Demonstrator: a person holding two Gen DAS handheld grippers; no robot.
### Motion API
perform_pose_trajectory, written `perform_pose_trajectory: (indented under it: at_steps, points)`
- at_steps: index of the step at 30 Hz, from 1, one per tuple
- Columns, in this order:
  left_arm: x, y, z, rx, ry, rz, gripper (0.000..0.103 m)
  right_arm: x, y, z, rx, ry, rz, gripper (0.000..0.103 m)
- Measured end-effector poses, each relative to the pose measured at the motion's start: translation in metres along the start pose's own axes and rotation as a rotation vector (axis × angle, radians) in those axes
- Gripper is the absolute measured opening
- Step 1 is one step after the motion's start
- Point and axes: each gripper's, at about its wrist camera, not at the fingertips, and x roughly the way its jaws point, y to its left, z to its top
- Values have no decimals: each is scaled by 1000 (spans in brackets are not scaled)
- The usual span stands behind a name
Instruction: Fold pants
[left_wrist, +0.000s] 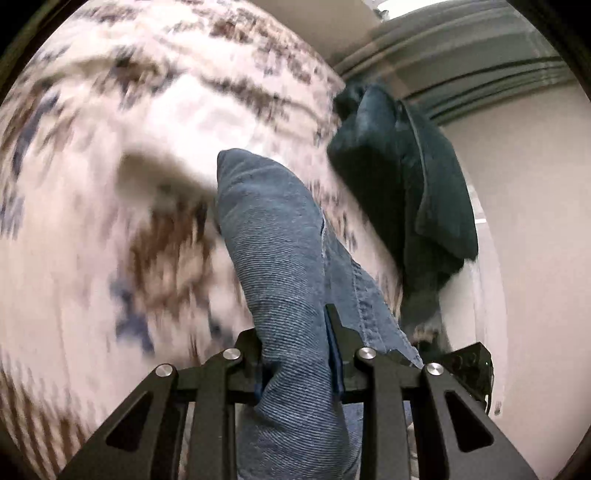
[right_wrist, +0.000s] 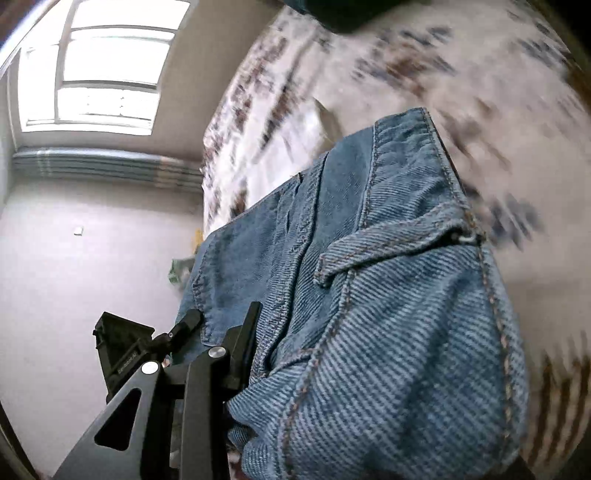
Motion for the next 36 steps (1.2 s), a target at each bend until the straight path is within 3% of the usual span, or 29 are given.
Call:
perform_pose_trajectory:
  at_steps: [8, 11, 13, 15, 16, 17, 18, 19, 21, 23, 24, 25, 26, 28, 31, 33, 36]
  points:
    - [46, 47, 186, 74, -72, 29, 23, 153, 65, 140, -72, -68, 36, 37]
    - [66, 74, 222, 93, -77, 45, 23, 213, 77, 183, -104, -78, 40, 37]
    - [87, 106, 239, 98, -52, 97, 28, 249, 74, 202, -113, -70, 29, 37]
    - [109, 138, 243, 69, 15, 226, 42, 289, 56, 215, -92, -19, -14, 40]
    - [119, 157, 240, 53, 65, 260, 48, 305, 47, 218, -74, 21, -58, 48]
    - [120, 163, 236, 48, 72, 265, 71, 318, 37, 218, -53, 59, -115, 51]
    - [117, 170, 231, 46, 65, 283, 89, 322, 32, 216, -42, 76, -118, 55]
    - [112, 173, 225, 57, 52, 300, 92, 323, 28, 213, -38, 82, -130, 62]
    - [106, 176, 214, 63, 49, 306, 92, 315, 26, 209, -47, 72, -150, 63]
    - [103, 172, 206, 62, 49, 314, 92, 304, 32, 205, -71, 42, -289, 77]
    - [102, 171, 206, 65, 46, 324, 92, 303, 38, 205, -85, 30, -327, 77]
    - [102, 166, 203, 80, 44, 352, 92, 301, 42, 204, -93, 25, -362, 81]
    - [102, 163, 203, 97, 43, 377, 93, 300, 45, 202, -100, 26, -413, 91]
    - [102, 157, 203, 118, 45, 432, 98, 308, 52, 206, -121, 21, -523, 97]
    - [94, 135, 202, 161, 21, 543, 98, 313, 76, 210, -180, 20, -644, 100]
    - [88, 112, 196, 245, -20, 657, 98, 313, 105, 209, -291, -16, -751, 100]
    - [82, 90, 185, 325, -45, 754, 99, 314, 142, 206, -396, -77, -849, 100]
